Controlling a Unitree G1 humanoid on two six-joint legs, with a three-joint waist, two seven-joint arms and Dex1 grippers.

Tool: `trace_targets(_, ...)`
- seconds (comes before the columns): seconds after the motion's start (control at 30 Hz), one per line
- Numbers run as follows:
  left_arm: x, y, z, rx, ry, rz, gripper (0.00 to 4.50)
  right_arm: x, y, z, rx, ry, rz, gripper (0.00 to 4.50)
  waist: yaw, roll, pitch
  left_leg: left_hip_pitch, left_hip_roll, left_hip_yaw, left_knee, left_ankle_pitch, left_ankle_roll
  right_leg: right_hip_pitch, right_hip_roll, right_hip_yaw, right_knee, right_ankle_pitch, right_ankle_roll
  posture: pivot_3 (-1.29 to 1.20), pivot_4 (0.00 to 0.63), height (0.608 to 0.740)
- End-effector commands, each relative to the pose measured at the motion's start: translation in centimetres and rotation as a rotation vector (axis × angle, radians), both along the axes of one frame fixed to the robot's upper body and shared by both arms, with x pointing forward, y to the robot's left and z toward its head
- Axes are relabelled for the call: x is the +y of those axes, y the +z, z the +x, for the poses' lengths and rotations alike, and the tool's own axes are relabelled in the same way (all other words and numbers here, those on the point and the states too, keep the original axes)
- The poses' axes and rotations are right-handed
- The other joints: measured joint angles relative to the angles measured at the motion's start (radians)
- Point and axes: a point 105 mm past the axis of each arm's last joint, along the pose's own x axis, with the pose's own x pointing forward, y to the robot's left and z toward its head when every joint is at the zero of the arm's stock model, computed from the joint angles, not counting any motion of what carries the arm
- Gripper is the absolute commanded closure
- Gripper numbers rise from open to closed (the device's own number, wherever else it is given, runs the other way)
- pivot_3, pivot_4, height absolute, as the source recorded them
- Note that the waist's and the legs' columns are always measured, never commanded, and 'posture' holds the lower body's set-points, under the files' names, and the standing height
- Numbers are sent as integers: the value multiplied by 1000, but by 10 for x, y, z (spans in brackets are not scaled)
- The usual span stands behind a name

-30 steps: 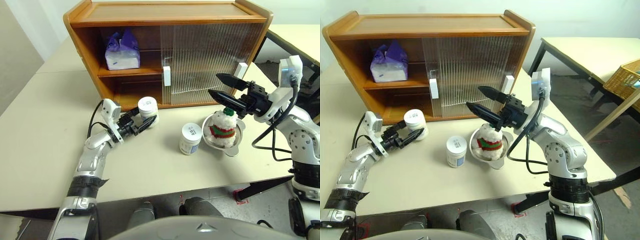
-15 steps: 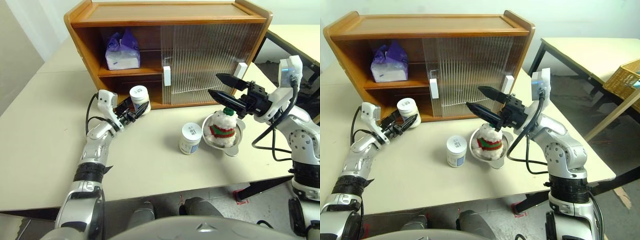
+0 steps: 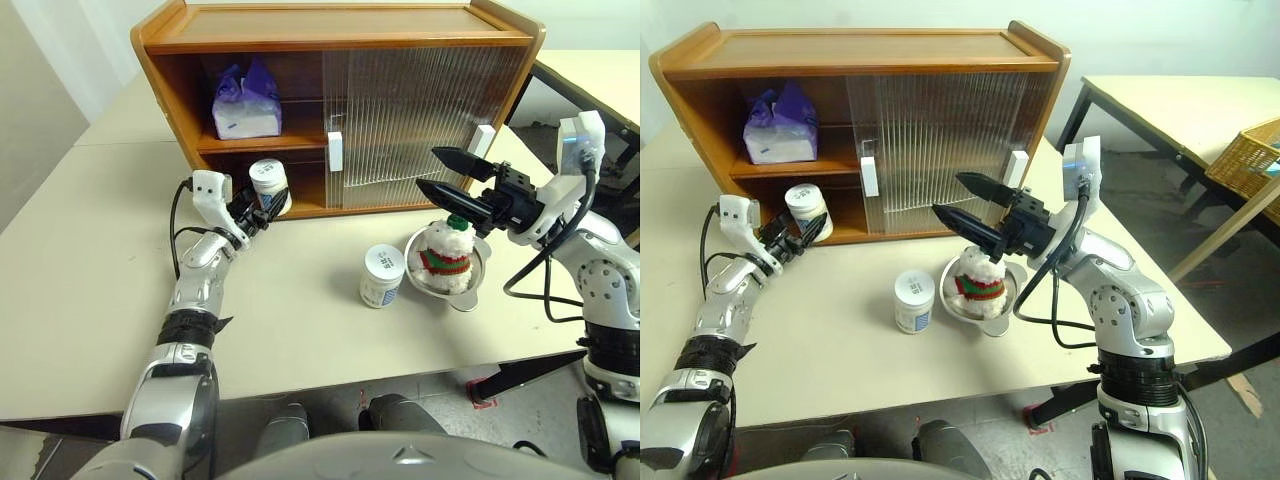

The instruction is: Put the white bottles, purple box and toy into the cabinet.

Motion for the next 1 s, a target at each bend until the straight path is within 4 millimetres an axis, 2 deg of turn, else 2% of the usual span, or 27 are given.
trace_targets(0.03,4,12,6,-47,45,2,1427,1,0,-1,0,4,0,0,-3,0,0,0,0,0,0,0,0,0,0,0,0,0,0,-237,12,740)
trace_targets(0.2,11,5,15,-3,132,-1,1427,1,0,-1,-2,3,0,0,-9,0,0,0,0,1,0,1,1,0,1,0,0,1,1,-241,8,740)
trace_targets(0.53,5,-4,28,35,215,30,1427,0,1,0,-7,-2,0,0,-20,0,0,0,-3,2,2,4,5,2,1,0,0,2,5,-249,2,740)
trace_targets(0.77,-5,-11,43,93,303,10,1427,-1,1,-1,-9,-10,2,0,-28,-1,0,0,-8,2,4,6,9,3,-2,0,0,4,9,-254,2,740)
trace_targets(1.0,-18,-10,49,104,293,1,1427,-2,2,-1,-11,-15,0,0,-45,-1,0,0,-17,2,4,8,12,4,-10,-1,0,3,15,-268,0,740)
